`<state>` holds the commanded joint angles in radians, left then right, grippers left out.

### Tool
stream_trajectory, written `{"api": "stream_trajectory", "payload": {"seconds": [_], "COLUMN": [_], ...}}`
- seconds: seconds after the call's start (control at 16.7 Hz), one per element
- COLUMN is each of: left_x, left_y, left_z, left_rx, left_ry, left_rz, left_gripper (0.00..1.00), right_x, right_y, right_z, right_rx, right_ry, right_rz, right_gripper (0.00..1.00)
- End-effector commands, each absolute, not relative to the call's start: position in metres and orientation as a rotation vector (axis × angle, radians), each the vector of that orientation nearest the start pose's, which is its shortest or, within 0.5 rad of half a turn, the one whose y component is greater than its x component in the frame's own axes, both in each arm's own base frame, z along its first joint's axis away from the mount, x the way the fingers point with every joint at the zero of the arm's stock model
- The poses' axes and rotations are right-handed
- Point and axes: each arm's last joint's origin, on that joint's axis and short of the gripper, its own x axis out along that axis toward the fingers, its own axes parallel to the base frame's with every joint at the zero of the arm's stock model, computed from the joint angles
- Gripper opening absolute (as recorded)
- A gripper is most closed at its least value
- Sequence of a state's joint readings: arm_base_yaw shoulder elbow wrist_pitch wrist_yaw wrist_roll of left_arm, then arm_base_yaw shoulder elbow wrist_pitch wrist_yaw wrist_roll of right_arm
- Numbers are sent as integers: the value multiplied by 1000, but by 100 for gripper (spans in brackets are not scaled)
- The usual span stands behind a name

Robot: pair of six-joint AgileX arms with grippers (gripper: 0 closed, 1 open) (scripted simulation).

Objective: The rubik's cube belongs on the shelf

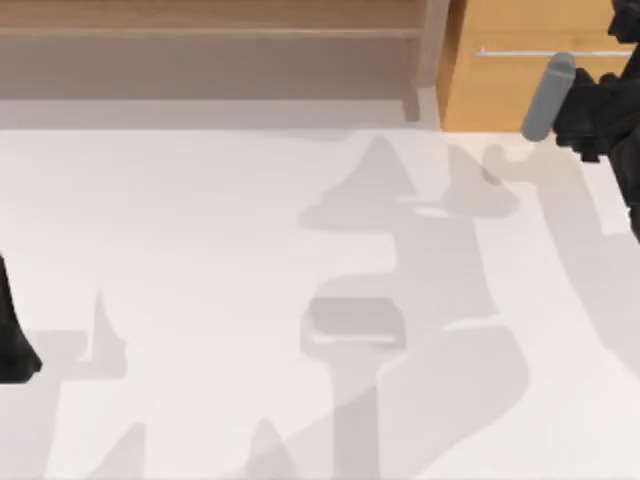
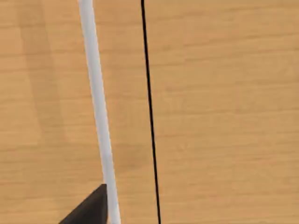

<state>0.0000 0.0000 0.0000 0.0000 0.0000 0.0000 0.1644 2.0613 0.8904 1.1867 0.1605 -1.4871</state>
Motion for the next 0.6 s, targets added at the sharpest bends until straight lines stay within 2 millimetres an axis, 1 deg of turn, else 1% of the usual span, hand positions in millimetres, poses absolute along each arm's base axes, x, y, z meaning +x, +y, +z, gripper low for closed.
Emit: {"api": "stream_trajectory", "payload": {"seconds": [0.18, 0.3, 0.6], "left_x": [106, 106, 106], "left_y": [-1, -1, -1], "left_z": [160, 160, 160], "left_rx": [0, 0, 0], "left_ry": [0, 0, 0], "left_rz": [0, 0, 0], "left_gripper": [100, 100, 100], "right_x": [402, 405, 406], "right_y": [68, 69, 70], "right_z": [102, 92, 89], "right_rx": [-1547, -1565, -1571], "right_ry": [-3, 6, 8], "right_rz": [2, -5, -8], "right_gripper": [100, 100, 100]}}
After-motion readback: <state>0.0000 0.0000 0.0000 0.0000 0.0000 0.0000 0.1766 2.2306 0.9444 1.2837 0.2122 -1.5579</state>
